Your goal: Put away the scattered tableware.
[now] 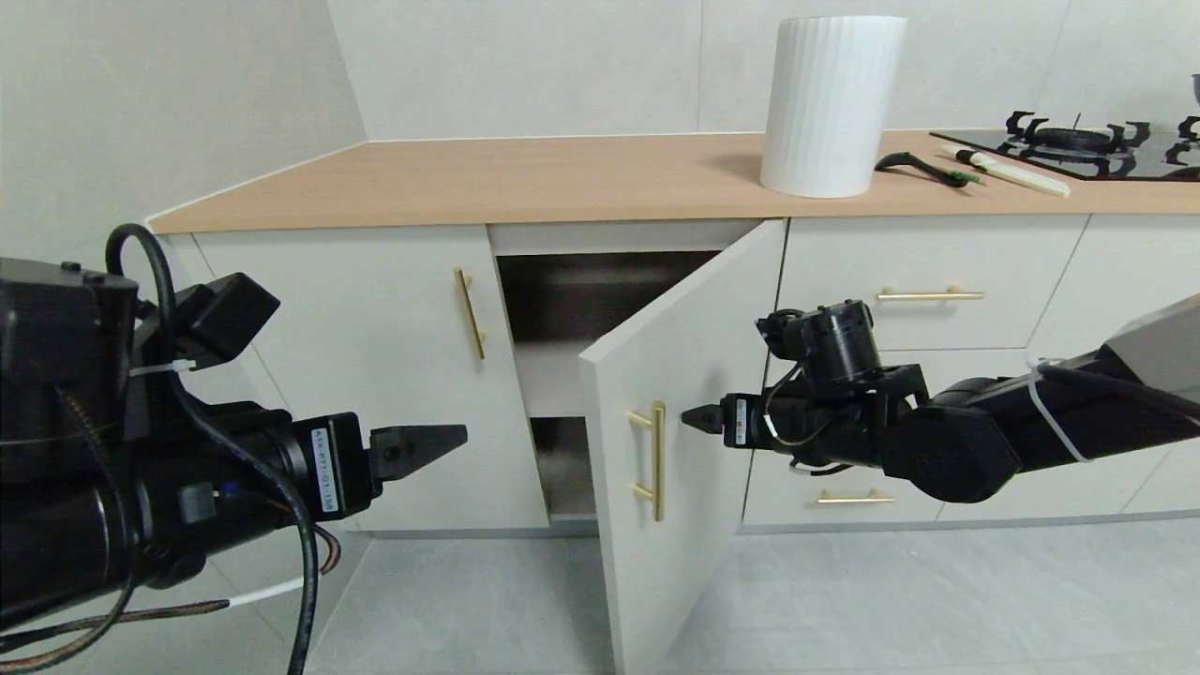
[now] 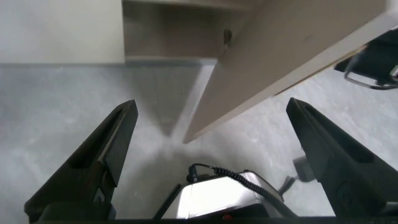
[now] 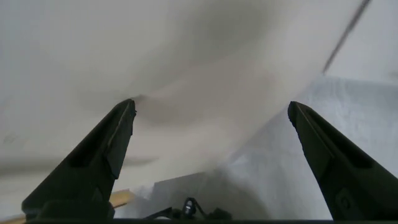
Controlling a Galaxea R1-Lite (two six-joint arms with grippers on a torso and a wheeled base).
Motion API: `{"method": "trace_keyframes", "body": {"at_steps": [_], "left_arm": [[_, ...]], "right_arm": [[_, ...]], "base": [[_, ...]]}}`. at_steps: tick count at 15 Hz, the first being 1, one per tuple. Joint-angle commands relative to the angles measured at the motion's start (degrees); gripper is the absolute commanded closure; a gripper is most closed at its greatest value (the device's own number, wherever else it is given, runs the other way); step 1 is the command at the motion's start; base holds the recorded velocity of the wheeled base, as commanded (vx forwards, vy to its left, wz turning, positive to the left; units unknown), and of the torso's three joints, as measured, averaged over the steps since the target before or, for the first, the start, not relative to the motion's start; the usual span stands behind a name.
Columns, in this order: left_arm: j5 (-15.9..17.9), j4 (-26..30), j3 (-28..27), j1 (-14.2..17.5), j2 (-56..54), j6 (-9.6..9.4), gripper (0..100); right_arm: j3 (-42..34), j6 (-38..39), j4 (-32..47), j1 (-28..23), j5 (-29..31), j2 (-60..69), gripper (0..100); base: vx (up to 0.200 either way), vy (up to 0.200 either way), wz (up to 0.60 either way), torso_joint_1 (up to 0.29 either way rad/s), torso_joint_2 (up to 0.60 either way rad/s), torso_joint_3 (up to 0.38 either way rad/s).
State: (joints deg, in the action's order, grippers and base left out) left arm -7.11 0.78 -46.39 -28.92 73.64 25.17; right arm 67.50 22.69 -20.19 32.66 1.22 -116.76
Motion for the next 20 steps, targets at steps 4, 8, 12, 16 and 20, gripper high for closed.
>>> {"method": "trace_keyframes", "body": {"at_steps": [4,8,12,16,20], "left_arm": [[-0.1,0.0,0.0,0.0,0.3,0.05,0],[-0.1,-0.1,-0.1,0.1,0.0,0.05,0],[-0.9,-1.5,0.1,0.2,-0.3,0.05,0],[-1.2,-1.6,0.2,0.2,-0.3,0.05,0],[-1.2,-1.6,0.2,0.2,-0.3,0.05,0]], "right_arm": [[0.2,3.3,-0.4,2.1,-0.1,-0.2,0],[2.6,9.7,-6.0,3.8,1.0,-3.5,0],[7.1,15.5,-6.3,4.2,2.7,-6.1,0],[12.6,19.1,-6.2,4.2,7.1,-9.9,0],[18.2,21.7,-6.2,4.1,12.4,-13.6,0]], "base": [[0.100,0.000,0.00,-0.001,0.00,0.001],[0.000,0.000,0.00,0.000,0.00,0.000],[0.000,0.000,0.00,0.000,0.00,0.000],[0.000,0.000,0.00,0.000,0.00,0.000],[0.000,0.000,0.00,0.000,0.00,0.000]]}}
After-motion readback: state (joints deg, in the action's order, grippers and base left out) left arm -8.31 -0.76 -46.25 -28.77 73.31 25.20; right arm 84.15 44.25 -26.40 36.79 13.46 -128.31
